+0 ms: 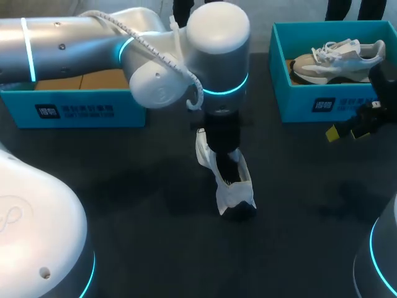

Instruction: Take the shoe out of the shoebox, open the shoe tongue, remove and reinsert the insole, then place the shoe into the shoebox

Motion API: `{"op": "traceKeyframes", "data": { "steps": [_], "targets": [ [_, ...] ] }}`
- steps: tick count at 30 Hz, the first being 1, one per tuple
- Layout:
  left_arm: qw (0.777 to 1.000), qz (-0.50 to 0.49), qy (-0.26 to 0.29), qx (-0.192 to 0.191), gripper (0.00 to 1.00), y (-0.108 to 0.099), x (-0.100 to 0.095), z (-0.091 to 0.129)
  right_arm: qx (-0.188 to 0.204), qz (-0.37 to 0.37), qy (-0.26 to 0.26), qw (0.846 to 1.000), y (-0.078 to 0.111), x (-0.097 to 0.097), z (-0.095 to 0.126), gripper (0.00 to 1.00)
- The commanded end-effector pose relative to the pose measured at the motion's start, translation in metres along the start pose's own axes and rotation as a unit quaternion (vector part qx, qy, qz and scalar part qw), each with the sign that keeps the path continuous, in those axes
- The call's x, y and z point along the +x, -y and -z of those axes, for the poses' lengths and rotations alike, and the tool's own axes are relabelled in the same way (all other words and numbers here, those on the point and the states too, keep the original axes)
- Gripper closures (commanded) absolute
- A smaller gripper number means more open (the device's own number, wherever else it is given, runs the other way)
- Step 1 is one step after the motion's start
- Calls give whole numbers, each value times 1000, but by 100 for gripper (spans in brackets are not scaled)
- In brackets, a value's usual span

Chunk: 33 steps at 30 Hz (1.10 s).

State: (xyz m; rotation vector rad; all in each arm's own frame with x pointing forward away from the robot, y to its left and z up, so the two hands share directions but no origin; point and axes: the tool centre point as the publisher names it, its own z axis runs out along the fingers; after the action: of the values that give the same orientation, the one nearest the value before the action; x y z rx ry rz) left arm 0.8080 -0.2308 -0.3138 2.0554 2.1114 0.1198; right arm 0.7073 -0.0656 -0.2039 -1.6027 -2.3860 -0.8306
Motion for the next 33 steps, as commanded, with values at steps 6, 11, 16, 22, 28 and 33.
{"op": "traceKeyframes", "data": {
  "steps": [6,11,16,22,28,33],
  "targets": [
    [1000,9,-9,-13,61,-17,2,4,0,0,1,1000,1,0,0,0],
    [1000,4,-14,-10,64,-18,0,-3,0,0,1,1000,1,0,0,0],
    [1000,2,-17,-6,64,-14,1,-7,0,0,1,1000,1,0,0,0],
    [1000,-4,-16,4,65,-2,5,-11,0,0,1,1000,1,0,0,0],
    [1000,-16,-11,11,68,12,5,-6,0,0,1,1000,1,0,0,0],
    [1000,-17,-10,5,68,6,3,-1,0,0,1,1000,1,0,0,0]
  ]
}}
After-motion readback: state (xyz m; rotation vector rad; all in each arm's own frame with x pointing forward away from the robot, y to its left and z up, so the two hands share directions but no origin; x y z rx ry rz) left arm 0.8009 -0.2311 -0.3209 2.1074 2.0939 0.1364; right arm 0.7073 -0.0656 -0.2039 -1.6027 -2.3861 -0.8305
